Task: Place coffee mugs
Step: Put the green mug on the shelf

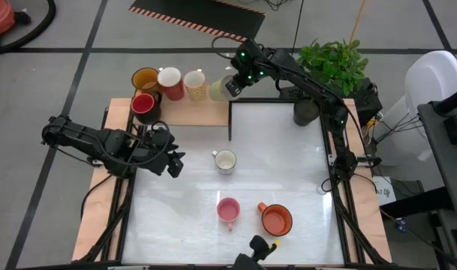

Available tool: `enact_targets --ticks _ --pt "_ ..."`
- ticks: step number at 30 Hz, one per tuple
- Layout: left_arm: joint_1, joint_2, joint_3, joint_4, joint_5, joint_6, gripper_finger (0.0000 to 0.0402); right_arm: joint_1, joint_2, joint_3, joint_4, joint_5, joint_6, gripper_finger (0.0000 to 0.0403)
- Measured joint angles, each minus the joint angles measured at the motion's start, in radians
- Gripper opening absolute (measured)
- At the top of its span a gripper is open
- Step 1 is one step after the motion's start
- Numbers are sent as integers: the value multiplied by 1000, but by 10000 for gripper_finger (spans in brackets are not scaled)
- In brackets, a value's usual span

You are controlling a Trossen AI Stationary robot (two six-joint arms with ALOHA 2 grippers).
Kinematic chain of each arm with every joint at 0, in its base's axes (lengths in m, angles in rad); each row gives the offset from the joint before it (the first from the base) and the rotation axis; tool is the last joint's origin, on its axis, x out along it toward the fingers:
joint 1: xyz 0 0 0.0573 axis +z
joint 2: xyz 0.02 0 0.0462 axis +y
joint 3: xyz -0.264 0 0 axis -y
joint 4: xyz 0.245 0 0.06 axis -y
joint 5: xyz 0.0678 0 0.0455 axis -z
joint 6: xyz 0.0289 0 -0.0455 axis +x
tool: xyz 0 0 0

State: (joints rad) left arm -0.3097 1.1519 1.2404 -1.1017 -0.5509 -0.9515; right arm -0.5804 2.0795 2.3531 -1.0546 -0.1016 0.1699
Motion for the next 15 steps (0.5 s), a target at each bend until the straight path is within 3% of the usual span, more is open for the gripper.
enact_targets --ticks 15 --pt "9 0 0 -1 35 53 182 2 -2 -44 7 21 -1 19"
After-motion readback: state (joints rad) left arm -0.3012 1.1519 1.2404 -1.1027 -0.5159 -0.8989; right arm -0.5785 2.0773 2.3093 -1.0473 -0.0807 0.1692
